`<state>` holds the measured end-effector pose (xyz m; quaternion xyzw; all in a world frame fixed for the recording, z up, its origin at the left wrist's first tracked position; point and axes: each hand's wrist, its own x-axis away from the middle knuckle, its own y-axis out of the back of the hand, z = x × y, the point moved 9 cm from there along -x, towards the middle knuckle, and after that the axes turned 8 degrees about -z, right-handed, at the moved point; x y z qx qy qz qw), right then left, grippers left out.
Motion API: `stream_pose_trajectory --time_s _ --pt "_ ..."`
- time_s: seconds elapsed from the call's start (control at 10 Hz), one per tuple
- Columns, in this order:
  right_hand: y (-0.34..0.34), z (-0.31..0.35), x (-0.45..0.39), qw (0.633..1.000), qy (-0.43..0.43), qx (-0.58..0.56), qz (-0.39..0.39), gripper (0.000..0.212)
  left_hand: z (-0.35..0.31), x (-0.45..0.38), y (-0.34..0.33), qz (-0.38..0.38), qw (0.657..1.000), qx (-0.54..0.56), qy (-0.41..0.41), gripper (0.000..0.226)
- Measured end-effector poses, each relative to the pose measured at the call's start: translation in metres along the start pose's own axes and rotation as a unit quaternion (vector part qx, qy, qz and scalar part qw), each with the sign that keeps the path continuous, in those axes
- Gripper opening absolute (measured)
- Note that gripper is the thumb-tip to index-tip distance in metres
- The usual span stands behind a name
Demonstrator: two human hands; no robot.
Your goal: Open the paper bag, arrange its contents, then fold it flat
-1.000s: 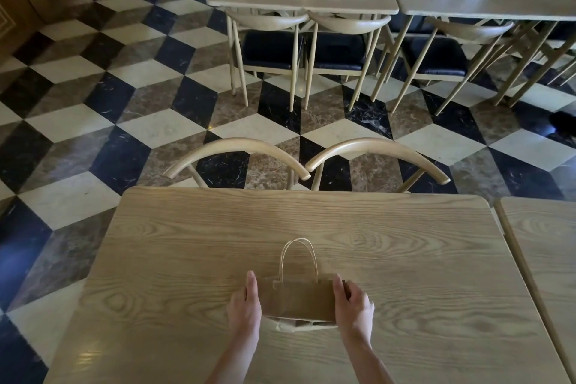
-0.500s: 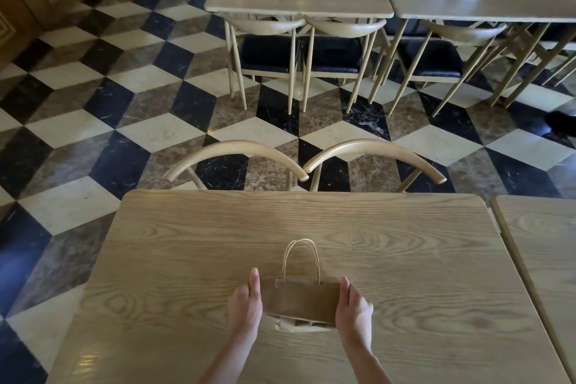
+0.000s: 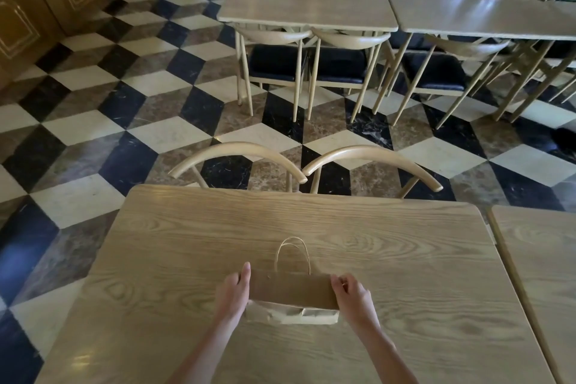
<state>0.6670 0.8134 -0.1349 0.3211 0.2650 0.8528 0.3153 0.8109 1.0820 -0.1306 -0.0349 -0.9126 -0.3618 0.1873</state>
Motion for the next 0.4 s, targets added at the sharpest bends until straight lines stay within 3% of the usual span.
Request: stream_pose_trajectory --time_s 0.2,0.4 --pt "0.016 0.007 -0.013 0.986 -0.008 0.147 0.079 0.031 -0.014 0.014 0.022 -0.052 0.993 -0.102 -0.025 0.02" --pt "0.032 0.032 -0.008 0.959 0.08 0.244 0.122 0.033 -0.035 0.036 0.045 -0.103 0.978 -0.17 -0.06 0.015"
